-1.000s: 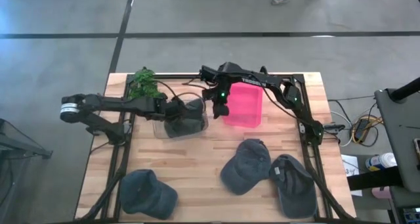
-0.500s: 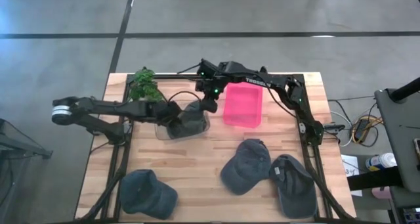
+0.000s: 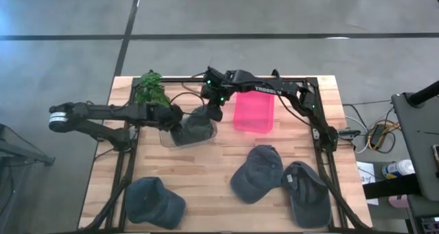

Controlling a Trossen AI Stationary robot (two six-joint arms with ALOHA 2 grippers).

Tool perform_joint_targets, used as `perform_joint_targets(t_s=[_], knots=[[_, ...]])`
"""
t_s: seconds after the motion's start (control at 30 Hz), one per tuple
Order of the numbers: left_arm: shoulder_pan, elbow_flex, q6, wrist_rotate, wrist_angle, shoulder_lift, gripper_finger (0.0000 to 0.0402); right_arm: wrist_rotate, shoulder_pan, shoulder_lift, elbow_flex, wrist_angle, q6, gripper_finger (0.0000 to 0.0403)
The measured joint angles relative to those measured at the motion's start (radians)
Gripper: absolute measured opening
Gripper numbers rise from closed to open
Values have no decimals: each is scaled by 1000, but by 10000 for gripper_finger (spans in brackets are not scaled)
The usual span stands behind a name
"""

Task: Pick & Place hat
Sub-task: Put the black cap into the transparent bin

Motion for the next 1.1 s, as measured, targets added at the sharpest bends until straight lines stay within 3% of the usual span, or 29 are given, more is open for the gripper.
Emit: perform_joint_targets(t_s=[0.2, 0.67, 0.8, 0.97, 1.1], knots=[[-1, -77, -26, 21, 3, 0, 78, 52, 16, 2, -39, 76, -62, 199], [0, -196, -57, 39, 309, 6, 78, 75, 53, 26, -113, 108, -121, 192], [0, -210, -54, 38, 327, 6, 78, 71, 51, 51, -114, 94, -112, 144], [0, -211, -50, 38, 329, 6, 78, 78, 48, 58, -114, 105, -134, 32], [0, -211, -50, 37, 330, 7, 78, 95, 36, 49, -105, 106, -135, 14]])
